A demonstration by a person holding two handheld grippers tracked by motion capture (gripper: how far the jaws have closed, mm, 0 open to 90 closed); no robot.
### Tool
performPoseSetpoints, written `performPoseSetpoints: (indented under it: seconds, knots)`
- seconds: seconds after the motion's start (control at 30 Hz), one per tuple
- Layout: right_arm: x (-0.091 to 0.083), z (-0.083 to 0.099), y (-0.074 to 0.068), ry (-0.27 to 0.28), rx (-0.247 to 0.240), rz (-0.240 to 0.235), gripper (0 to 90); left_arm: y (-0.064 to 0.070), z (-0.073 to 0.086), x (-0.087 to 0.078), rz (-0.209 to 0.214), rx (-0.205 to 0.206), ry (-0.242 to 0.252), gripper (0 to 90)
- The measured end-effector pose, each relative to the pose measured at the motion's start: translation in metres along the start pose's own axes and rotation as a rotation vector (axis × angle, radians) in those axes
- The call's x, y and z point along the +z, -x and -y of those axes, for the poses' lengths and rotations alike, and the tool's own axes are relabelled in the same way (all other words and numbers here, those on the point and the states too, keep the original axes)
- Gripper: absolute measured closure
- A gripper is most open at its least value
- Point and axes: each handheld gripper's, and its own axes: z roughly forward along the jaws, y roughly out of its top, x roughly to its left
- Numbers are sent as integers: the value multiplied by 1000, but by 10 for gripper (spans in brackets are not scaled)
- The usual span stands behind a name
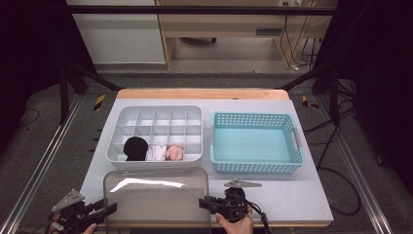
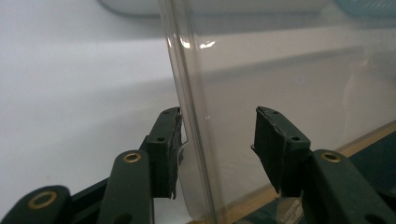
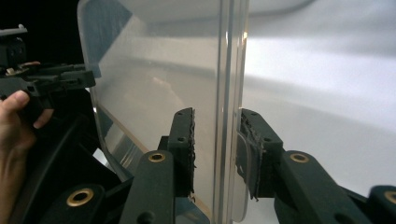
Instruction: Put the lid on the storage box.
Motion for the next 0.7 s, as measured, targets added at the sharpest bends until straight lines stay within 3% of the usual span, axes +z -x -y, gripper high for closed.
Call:
performPoseSetpoints:
  seconds: [0.13,0.37,0.7]
  knots:
    - [-10,-9,-5,25,-16,-6,674,4,-6,-9,14,3,67,535]
    - [-15,-29,-14,61,-89,4,658,7,-22,-15,0,26,116,535]
    - [-22,-66,-23,151,-152,15,635,13,-64,-25,-42,84,203,535]
